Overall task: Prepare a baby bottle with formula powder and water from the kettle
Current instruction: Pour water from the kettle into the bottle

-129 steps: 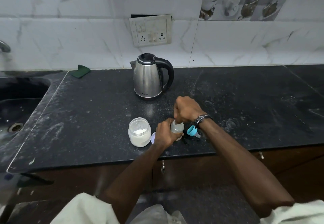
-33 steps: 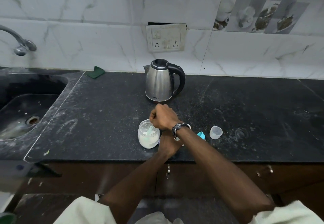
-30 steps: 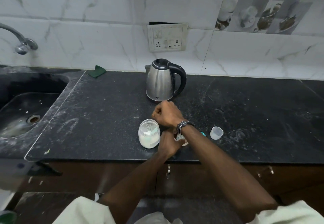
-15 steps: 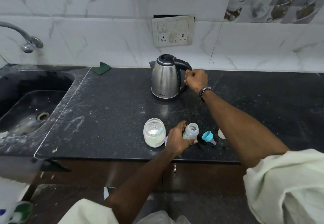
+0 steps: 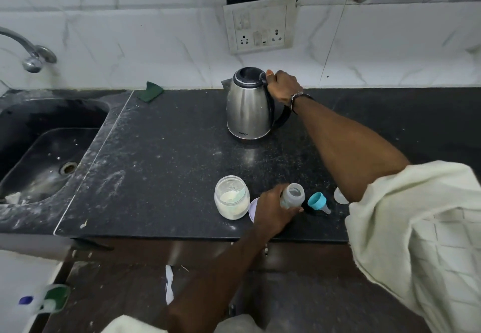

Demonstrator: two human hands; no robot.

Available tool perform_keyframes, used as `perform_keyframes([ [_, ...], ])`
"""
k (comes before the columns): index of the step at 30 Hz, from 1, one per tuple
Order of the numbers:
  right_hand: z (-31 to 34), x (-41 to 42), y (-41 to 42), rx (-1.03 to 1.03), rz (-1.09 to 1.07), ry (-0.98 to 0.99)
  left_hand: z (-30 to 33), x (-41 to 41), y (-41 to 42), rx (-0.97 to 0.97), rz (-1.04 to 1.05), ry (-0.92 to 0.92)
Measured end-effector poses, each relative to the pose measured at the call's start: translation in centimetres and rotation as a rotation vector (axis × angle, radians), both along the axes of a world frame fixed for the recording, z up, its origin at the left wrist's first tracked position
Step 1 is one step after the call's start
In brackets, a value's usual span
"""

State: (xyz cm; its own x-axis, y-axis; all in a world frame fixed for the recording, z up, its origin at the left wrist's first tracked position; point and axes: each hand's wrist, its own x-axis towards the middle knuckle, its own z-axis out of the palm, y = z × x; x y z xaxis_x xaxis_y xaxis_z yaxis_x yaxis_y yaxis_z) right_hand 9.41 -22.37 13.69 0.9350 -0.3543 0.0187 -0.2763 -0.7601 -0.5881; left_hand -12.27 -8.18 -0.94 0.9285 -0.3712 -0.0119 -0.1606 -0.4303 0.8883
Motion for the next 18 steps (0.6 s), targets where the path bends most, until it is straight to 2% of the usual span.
perform_keyframes([
  [10,-2.0,0.9,0.4,0.146,-0.24,-0.101,-0.3,0.2,-0.1,0.019,-0.001,-0.003],
  [14,-2.5,0.9,0.5,0.296,-0.408,-0.127,-0.3,0.2,-0.1,0.027,0.005,-0.004],
  [18,-2.5,0.5,0.6,0.347,-0.441,-0.141,-0.2,0.1,-0.1,0.028,0.001,-0.007],
])
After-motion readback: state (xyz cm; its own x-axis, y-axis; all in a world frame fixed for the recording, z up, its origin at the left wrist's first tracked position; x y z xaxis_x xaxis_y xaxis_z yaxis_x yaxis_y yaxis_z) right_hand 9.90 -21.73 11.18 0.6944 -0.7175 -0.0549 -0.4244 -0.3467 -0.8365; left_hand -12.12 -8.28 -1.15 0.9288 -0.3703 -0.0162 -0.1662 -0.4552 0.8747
